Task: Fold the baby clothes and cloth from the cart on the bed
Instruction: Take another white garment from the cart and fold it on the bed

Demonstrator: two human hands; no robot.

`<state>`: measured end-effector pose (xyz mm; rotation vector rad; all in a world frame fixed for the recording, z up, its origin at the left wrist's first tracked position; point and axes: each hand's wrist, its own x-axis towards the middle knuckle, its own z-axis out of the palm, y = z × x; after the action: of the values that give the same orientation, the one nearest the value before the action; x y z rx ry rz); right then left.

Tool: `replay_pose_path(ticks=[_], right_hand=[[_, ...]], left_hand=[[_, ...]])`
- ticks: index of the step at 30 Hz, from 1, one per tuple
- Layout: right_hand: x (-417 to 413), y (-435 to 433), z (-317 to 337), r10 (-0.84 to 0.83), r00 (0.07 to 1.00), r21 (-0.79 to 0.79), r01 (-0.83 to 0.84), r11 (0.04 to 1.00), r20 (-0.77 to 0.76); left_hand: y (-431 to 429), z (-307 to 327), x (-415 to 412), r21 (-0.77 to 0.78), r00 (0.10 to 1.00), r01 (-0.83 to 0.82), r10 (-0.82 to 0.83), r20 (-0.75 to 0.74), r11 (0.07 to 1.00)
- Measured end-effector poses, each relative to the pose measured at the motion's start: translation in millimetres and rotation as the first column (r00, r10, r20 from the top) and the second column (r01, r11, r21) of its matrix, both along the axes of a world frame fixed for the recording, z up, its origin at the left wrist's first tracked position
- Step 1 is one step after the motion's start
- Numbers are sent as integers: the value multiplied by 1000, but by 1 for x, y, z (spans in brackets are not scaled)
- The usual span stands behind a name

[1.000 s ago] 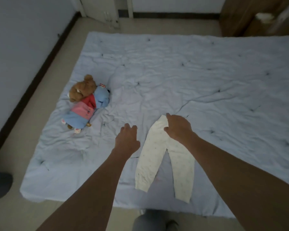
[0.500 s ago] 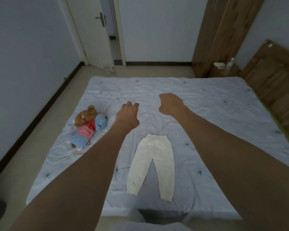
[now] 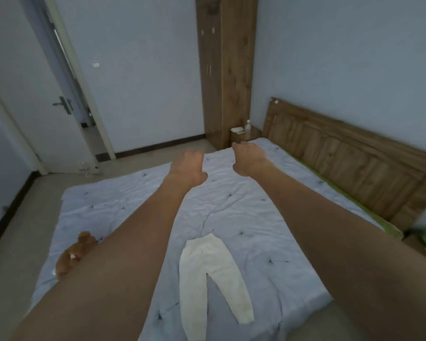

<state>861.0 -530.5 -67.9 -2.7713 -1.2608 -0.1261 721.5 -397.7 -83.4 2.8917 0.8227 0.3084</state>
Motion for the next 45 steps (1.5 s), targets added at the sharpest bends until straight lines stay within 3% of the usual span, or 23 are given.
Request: replay_pose_path(ticks=[6, 9, 12, 18, 28, 34, 45], right_hand=[[-41, -36, 26, -217, 976, 91, 214, 973, 30], [-68, -63, 26, -331, 943, 126, 332, 935, -29], [-99, -102, 27, -444, 892, 139, 452, 881, -89], [-158, -197, 34, -617, 786, 132, 616, 777, -36], [-238, -308, 66, -755, 656, 212, 735, 644, 19], [-300, -386, 71, -826, 561, 188, 806, 561, 56], [-438, -506, 34, -922, 388, 228, 898, 377, -4]], left_hand=[[-7, 23, -7, 46, 976, 218, -218, 3, 975], [-18, 23, -19, 37, 948, 317, -317, -19, 948], [-41, 18, -25, -4, 908, 417, -417, -34, 909], [-123, 22, -36, -58, 796, 605, -604, 33, 794], [-233, 51, -76, 29, 636, 768, -767, 89, 640], [-316, 67, -124, -52, 543, 839, -831, 118, 541], [-436, 43, -235, 65, 370, 927, -929, -23, 368]])
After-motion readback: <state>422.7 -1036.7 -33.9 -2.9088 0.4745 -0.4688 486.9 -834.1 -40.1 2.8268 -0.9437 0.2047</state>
